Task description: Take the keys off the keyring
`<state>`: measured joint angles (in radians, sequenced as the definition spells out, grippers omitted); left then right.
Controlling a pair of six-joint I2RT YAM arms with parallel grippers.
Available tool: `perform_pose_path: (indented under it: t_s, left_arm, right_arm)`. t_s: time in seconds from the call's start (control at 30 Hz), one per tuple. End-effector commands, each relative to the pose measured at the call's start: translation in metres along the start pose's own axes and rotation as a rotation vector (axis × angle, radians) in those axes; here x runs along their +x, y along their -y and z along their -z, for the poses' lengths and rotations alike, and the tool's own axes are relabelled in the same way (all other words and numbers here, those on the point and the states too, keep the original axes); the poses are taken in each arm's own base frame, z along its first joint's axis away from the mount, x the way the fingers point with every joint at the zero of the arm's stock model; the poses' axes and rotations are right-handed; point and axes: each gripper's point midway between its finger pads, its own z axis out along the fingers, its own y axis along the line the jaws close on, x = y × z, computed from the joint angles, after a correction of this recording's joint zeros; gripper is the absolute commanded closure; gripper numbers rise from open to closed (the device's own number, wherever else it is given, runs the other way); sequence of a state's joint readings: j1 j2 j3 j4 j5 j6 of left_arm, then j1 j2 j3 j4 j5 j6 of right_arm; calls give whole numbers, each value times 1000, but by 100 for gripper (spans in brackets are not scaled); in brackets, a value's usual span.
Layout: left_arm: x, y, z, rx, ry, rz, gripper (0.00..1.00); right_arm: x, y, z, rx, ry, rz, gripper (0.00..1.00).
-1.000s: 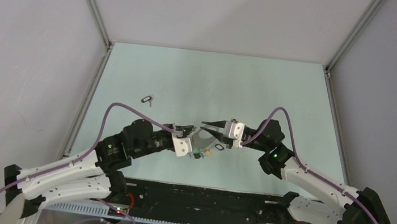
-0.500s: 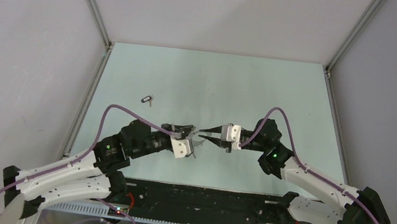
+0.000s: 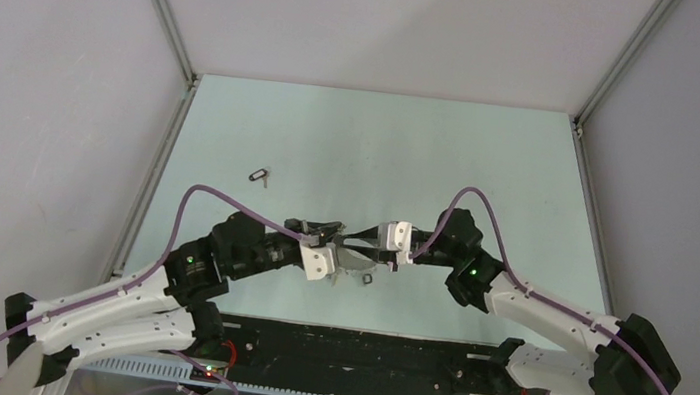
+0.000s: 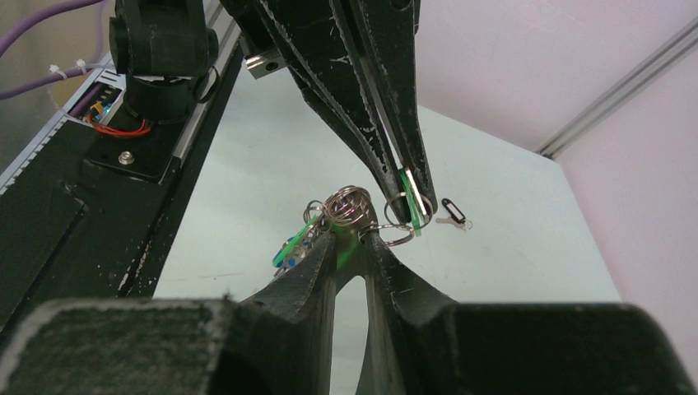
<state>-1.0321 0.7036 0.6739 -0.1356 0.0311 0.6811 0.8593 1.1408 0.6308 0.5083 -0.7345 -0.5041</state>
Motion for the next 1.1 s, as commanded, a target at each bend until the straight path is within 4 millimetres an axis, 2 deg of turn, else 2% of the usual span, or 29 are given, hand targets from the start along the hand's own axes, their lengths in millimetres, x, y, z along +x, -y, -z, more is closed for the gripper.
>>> perform_pose_path:
  t_s: [0.0,0.13,0.2,0.33,0.6,0.73,0.97,1.07]
  left_arm:
    - [-27,-15,3,-50,104,-14,100]
    - [-28,-15,3,-50,108,-13,100]
    - [-28,-16,3,-53,110,-13,100]
    - [-27,-16,4,-57,109,-14,100]
    - [-26,-17,5,-66,104,-16,100]
    - [-24,-16,5,-65,100,-20,100]
    - [-22,-16,4,-64,94,-31,100]
    - [-22,-15,4,-63,93,-31,100]
  right_arm:
    - [-28,17,-10,33,77,52,77]
    - [-29,19,-13,39,91,50,78]
    - [-28,20,-14,46,92,43,82]
    - [-31,21,-14,54,99,17,99]
    - [-38,19,-11,73,114,-151,100]
    - [-47,27,-7,141,137,-305,100]
    - [-58,51,8,300,205,-681,100]
    - [-59,53,14,308,210,-734,100]
